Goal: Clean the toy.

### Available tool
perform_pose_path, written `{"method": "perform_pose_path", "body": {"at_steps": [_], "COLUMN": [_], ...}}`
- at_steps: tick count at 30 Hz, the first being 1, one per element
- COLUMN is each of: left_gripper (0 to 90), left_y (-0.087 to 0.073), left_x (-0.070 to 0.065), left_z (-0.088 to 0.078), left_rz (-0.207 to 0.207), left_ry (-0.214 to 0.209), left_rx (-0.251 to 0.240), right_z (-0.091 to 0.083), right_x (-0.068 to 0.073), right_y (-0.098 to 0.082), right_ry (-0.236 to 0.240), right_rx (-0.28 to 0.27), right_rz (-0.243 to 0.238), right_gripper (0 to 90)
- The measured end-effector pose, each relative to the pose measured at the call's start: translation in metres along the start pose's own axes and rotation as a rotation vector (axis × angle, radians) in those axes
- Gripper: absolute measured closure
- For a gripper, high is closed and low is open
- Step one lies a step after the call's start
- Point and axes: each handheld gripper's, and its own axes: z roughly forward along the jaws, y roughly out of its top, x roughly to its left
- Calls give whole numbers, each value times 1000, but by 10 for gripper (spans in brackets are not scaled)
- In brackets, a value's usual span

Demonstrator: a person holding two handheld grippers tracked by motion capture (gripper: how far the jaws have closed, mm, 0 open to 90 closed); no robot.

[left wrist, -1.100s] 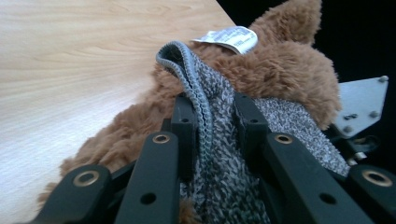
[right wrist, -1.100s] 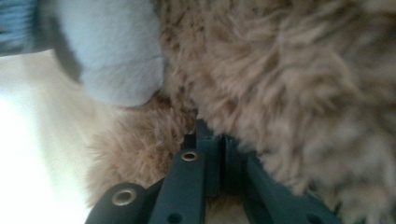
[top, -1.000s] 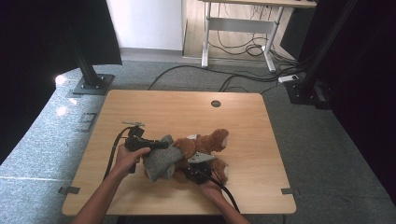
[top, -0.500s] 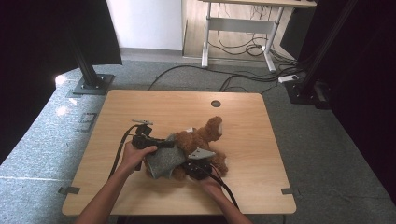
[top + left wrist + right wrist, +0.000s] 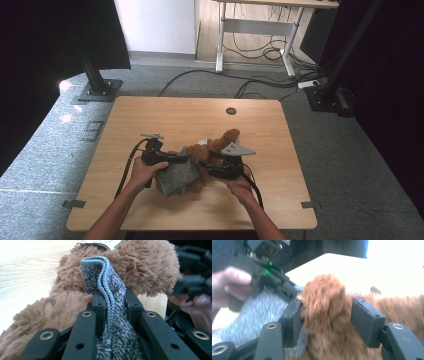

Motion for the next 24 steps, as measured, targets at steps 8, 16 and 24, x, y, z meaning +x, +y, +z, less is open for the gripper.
{"method": "perform_pose_path", "body": {"at_steps": [8,16,24], "left_gripper": [739,739,734], "left_y": [-4,-24,-35], "left_x": [-6,-10,-12], "left_z": [-5,-35,-48], "left_rz": [20,0,-29], "left_ry": [33,-18,-67], "left_rx": [-41,-105,-89], "right_z": [29,15,1], "right_x": [4,14,28], "right_y": [12,-40,-65], "right_ry": [19,76,105], "right_rx": [74,76,118], "right_rz": [-5,-32,-43], "right_gripper": [704,762,774]}}
